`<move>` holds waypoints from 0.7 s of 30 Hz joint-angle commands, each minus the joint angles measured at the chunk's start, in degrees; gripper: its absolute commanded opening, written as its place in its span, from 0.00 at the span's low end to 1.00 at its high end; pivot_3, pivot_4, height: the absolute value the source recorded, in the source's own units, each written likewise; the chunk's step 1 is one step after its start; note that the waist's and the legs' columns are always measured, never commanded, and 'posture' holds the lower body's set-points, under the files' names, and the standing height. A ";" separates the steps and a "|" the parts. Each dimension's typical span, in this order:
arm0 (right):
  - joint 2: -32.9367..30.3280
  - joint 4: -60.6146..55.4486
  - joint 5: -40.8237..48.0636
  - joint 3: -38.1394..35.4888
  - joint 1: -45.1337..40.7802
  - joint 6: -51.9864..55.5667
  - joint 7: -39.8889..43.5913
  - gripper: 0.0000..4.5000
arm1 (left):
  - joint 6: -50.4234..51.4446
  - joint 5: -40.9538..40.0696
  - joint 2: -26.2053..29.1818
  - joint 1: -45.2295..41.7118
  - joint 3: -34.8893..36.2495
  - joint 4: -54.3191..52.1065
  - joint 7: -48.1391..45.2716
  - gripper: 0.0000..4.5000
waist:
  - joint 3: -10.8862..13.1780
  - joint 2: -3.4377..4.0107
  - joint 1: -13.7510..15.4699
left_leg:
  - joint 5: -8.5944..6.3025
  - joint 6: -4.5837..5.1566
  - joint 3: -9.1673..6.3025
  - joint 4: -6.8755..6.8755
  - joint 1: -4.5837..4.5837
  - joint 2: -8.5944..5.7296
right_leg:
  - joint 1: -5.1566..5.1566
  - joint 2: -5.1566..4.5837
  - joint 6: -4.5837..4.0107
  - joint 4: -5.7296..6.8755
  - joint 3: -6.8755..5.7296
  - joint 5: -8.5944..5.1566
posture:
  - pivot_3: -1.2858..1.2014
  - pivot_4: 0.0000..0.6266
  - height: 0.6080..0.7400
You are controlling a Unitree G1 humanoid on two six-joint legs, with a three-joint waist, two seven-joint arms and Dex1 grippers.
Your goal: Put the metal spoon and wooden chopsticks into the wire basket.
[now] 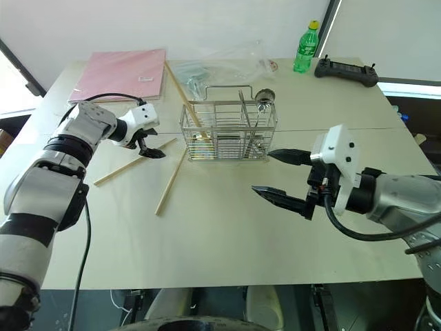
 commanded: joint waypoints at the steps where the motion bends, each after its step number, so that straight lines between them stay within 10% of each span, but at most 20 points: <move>1: -0.99 -2.12 2.59 -3.13 0.61 -0.31 -1.17 0.88 | -1.46 2.73 -0.71 -1.54 0.11 0.76 2.39 1.00 | 0.00 -0.03 0.01 | 0.00 0.00 0.00 0.01 0.01 0.00 | 0.01 0.00 0.02 0.00 0.00 -0.01 | 0.52 0.24 0.91; 7: -1.60 -2.94 4.62 -3.91 2.14 -0.61 -2.69 0.88 | -0.78 4.22 -2.90 -1.54 1.71 1.68 5.13 1.00 | -0.02 -0.04 0.12 | 0.00 0.00 -0.03 0.15 0.11 0.01 | 0.12 0.00 0.17 0.09 -0.01 -0.09 | 0.52 0.24 0.91; 10: -2.60 -3.90 5.74 -4.49 3.96 -0.50 -1.61 0.90 | -0.35 4.21 -3.39 -1.54 2.48 1.79 5.13 0.82 | -0.03 -0.06 0.17 | 0.00 0.00 -0.09 0.28 0.08 0.01 | 0.19 0.00 0.17 0.09 -0.06 -0.09 | 0.52 0.24 0.91; 17: -4.01 -3.71 6.33 -4.70 5.46 -1.32 -1.18 0.90 | -0.22 4.20 -3.69 -1.27 3.91 1.86 5.11 0.05 | 0.01 -0.13 -0.06 | 0.00 0.00 -0.08 0.35 0.04 -0.01 | 0.19 -0.03 0.15 0.09 -0.06 -0.04 | 0.52 0.24 0.91; 21: -4.08 -3.30 6.15 -3.97 5.09 -1.67 -1.36 0.90 | 0.00 3.94 -3.61 -1.01 4.79 1.84 5.16 0.01 | 0.01 -0.13 0.02 | 0.00 0.00 -0.08 0.34 0.04 -0.01 | 0.18 -0.03 0.13 0.10 -0.06 -0.02 | 0.52 0.24 0.91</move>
